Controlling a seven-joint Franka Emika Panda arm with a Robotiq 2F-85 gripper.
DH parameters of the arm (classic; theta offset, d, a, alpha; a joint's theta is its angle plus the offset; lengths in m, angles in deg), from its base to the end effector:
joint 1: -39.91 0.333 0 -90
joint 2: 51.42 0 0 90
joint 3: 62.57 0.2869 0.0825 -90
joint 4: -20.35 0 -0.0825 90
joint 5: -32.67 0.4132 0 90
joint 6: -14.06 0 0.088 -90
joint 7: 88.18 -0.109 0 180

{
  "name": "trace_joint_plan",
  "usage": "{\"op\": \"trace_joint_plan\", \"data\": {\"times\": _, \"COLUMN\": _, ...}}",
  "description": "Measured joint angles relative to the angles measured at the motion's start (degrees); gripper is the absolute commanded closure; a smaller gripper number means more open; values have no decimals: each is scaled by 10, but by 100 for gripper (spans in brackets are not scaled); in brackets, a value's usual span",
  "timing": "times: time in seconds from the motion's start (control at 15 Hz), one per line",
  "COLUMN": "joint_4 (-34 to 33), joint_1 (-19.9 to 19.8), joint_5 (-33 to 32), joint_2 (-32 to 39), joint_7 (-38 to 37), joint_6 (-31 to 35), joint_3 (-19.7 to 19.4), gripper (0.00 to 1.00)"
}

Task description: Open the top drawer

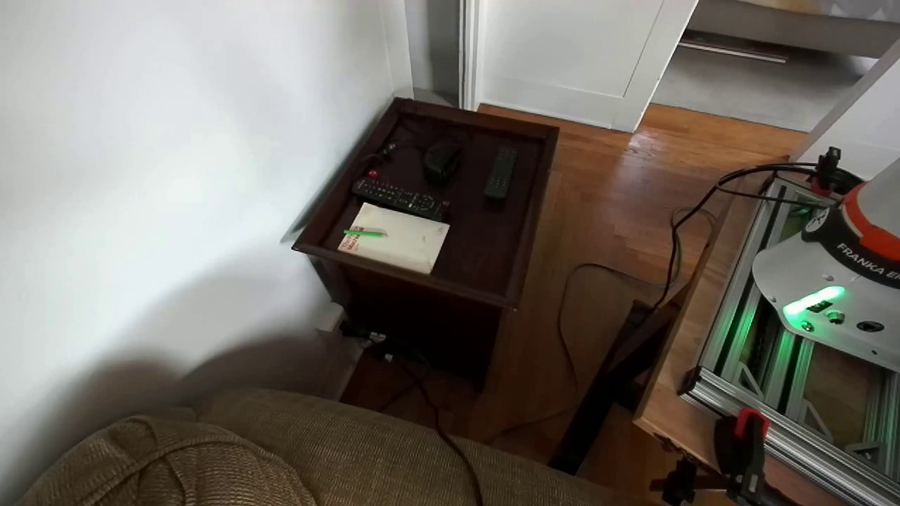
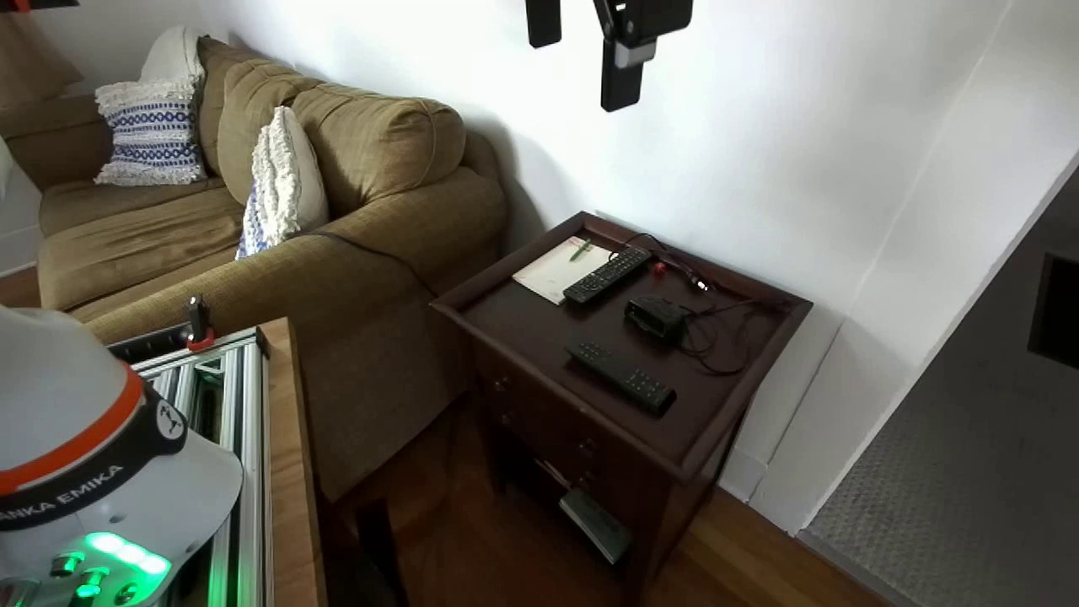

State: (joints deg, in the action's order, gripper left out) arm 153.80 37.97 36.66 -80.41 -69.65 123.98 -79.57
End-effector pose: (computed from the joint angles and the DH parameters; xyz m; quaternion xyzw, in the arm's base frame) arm 0.4301 -0.1491 0.4913 -0.9939 -0.0007 -0.0673 0.0877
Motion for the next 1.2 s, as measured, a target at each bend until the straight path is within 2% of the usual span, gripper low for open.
{"op": "trace_joint_plan", "data": {"times": 0.47, "joint_4": 1, "joint_1": 0, "joint_5": 1, "joint_2": 1, "joint_7": 2, "joint_6": 1, "joint_3": 1, "gripper": 0}}
{"op": "trace_joint_plan", "data": {"times": 0.67, "joint_4": 24, "joint_1": 3, "joint_5": 17, "joint_2": 16, "joint_7": 22, "joint_6": 20, "joint_3": 12, "gripper": 0}}
{"op": "trace_joint_plan", "data": {"times": 0.8, "joint_4": 58, "joint_1": 6, "joint_5": 22, "joint_2": 34, "joint_7": 33, "joint_6": 66, "joint_3": 24, "gripper": 0}}
{"op": "trace_joint_plan", "data": {"times": 1.0, "joint_4": 114, "joint_1": 7, "joint_5": 22, "joint_2": 66, "joint_7": 41, "joint_6": 172, "joint_3": 37, "gripper": 0}}
{"op": "trace_joint_plan", "data": {"times": 1.2, "joint_4": 178, "joint_1": 8, "joint_5": 23, "joint_2": 100, "joint_7": 41, "joint_6": 307, "joint_3": 49, "gripper": 0}}
